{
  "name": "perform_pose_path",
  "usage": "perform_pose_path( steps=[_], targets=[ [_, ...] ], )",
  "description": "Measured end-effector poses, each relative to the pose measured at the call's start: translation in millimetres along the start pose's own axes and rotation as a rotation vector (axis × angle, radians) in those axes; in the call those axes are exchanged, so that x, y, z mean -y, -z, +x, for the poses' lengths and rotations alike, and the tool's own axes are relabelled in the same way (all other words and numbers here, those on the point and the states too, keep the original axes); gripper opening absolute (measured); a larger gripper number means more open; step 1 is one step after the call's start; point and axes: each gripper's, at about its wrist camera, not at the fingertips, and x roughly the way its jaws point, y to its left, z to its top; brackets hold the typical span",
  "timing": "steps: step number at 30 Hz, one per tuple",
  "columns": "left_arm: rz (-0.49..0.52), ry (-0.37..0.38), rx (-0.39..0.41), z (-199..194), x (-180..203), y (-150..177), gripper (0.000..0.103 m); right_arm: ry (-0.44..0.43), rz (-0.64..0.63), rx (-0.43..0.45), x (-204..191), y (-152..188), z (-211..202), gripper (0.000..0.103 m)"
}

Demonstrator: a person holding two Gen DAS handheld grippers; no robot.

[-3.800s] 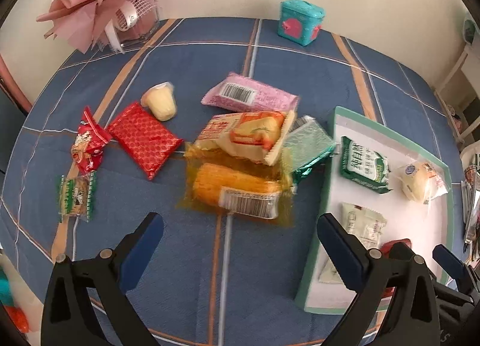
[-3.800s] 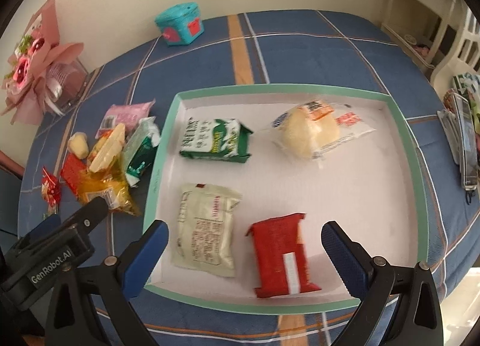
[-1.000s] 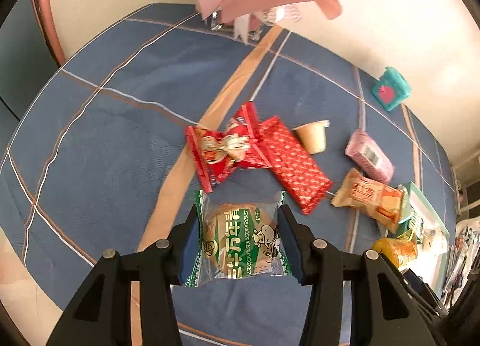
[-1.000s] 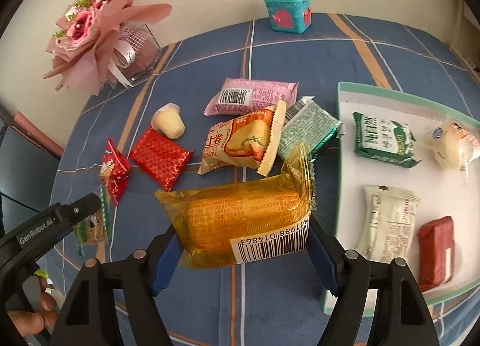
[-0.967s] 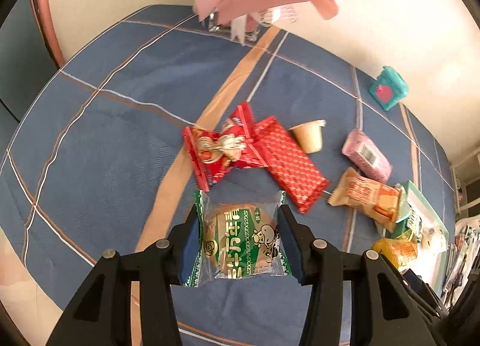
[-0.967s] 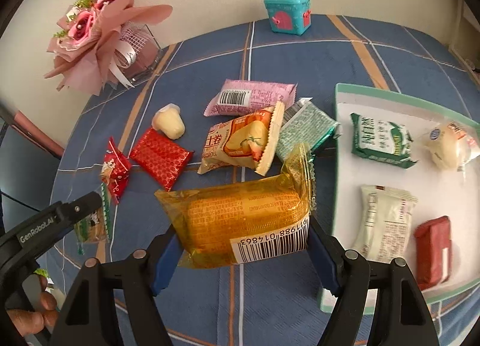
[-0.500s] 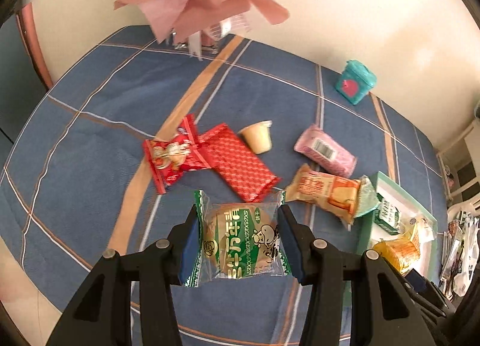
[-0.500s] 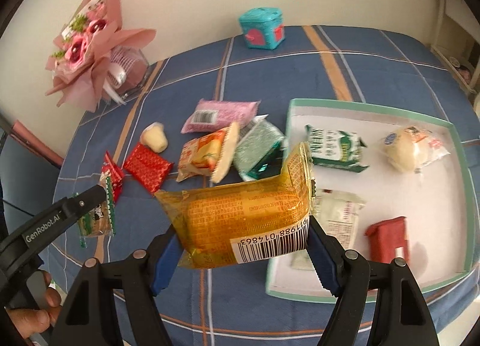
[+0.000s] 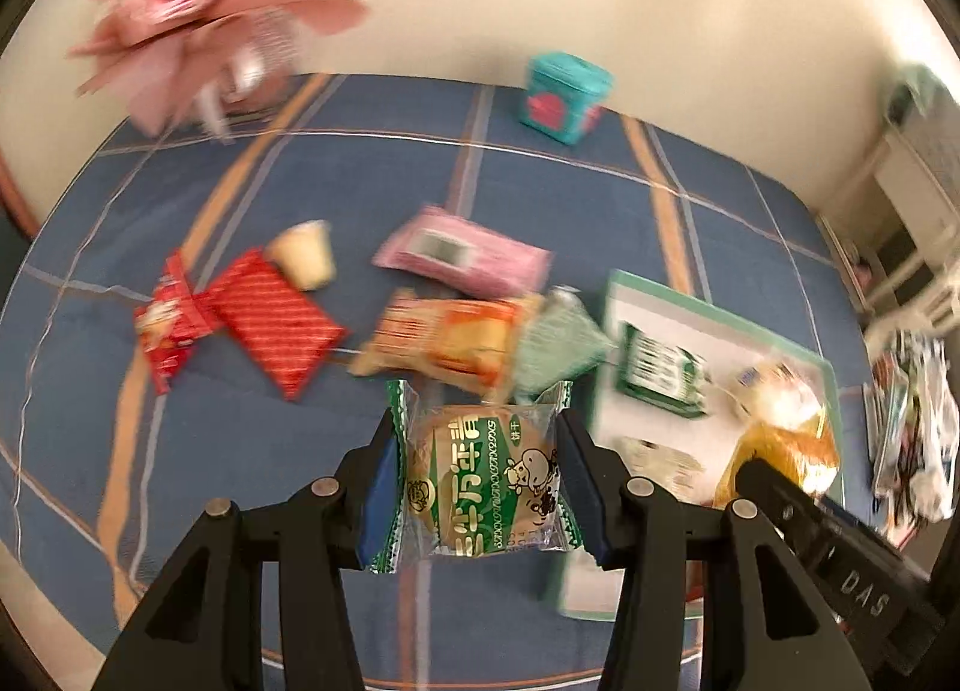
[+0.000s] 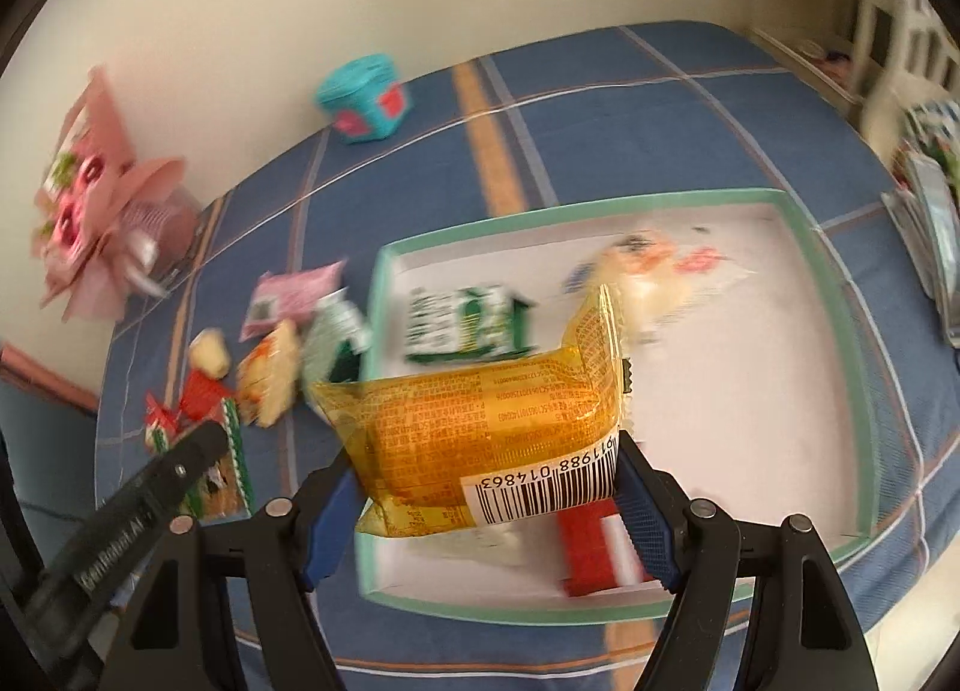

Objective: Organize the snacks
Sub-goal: 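Carry the corn cake and cookie over the white tray and open both tools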

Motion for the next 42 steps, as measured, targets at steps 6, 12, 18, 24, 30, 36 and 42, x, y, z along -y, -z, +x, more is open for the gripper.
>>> perform_pose_path(
  steps=[6, 12, 18, 24, 30, 36, 42],
  targets=[
    [0.128, 0.005, -0.012, 7.6, 58.2, 6.9, 0.052, 0.019, 0.096, 0.015, 46.7, -10.6, -8.7, 0.079],
    [0.226, 0.023, -0.019, 14.7, 103.3, 13.7, 0.052, 0.056, 0.173, 0.04, 84.5, -17.5, -18.2, 0.079],
    [0.282, 0.055, -0.013, 23.7, 134.0, 16.5, 0.052, 0.068, 0.21, 0.038, 102.5, -19.4, -18.7, 0.079],
    [0.321, 0.077, -0.03, 42.7, 153.3, 24.1, 0.052, 0.109, 0.221, 0.008, 107.4, -20.6, -2.4, 0.079],
    [0.339, 0.092, -0.05, 57.4, 161.1, 30.4, 0.052, 0.149, 0.231, -0.021, 116.0, -19.7, 10.6, 0.079],
    [0.344, 0.109, -0.047, 61.1, 163.9, 31.3, 0.056, 0.179, 0.26, -0.042, 126.6, -18.0, 19.4, 0.08],
    [0.347, 0.121, -0.064, 59.7, 164.4, 31.5, 0.062, 0.205, 0.254, -0.059, 126.9, -17.8, 24.6, 0.08]
  ],
)
